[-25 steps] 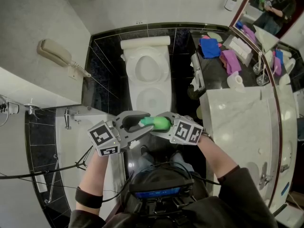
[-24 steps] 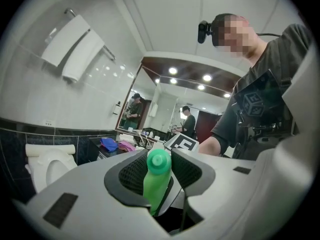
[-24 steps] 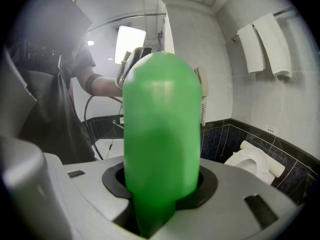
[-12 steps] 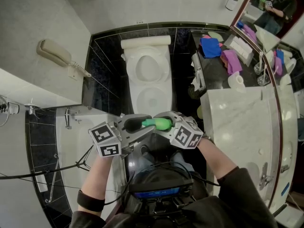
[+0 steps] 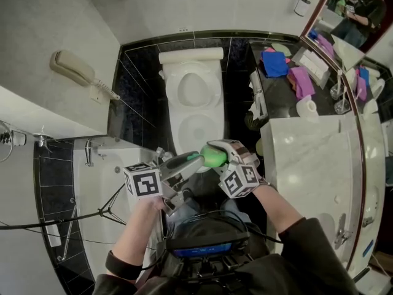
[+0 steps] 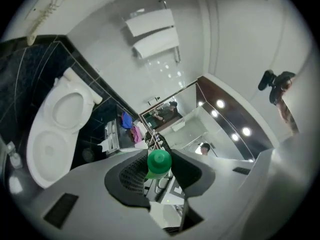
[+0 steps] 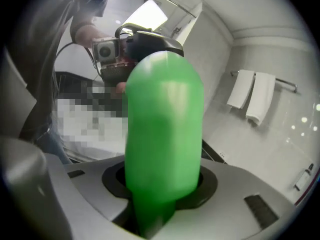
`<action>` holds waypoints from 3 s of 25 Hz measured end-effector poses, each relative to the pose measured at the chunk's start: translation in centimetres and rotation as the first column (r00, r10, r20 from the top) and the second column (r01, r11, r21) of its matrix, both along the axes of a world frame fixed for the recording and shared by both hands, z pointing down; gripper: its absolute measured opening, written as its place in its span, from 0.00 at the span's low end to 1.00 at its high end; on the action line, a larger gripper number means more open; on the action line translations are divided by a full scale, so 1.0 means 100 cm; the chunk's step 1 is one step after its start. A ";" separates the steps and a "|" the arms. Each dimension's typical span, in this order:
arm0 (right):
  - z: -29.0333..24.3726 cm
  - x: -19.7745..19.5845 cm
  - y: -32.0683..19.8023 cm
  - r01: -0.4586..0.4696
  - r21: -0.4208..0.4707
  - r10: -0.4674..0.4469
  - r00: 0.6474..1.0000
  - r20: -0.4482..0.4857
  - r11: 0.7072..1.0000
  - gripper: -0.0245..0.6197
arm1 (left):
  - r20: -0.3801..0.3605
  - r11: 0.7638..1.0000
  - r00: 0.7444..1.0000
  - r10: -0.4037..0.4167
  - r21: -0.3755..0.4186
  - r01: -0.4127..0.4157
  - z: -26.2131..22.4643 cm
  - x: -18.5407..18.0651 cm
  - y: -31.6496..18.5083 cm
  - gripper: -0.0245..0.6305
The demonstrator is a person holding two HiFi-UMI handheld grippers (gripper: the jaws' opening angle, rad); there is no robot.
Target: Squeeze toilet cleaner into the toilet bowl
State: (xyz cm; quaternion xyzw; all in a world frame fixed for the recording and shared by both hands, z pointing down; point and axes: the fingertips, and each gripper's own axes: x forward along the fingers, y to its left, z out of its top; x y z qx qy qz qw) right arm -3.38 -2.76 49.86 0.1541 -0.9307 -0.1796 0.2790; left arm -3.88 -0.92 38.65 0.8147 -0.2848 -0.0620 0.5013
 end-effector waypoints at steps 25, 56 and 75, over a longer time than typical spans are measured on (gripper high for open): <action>-0.033 -0.018 0.064 0.363 -0.575 -0.292 0.932 0.216 0.733 0.32 | 0.593 0.503 0.801 0.079 0.670 -0.546 -0.052 0.013 0.022 0.49; -0.015 -0.001 -0.001 0.109 0.041 -0.106 0.992 -0.068 0.993 0.32 | 0.208 0.934 0.969 0.130 0.302 -0.190 -0.014 0.000 0.008 0.28; -0.022 -0.011 0.025 0.233 -0.317 -0.219 0.972 0.081 0.919 0.32 | 0.538 0.630 0.842 0.035 0.643 -0.436 -0.047 0.016 0.018 0.51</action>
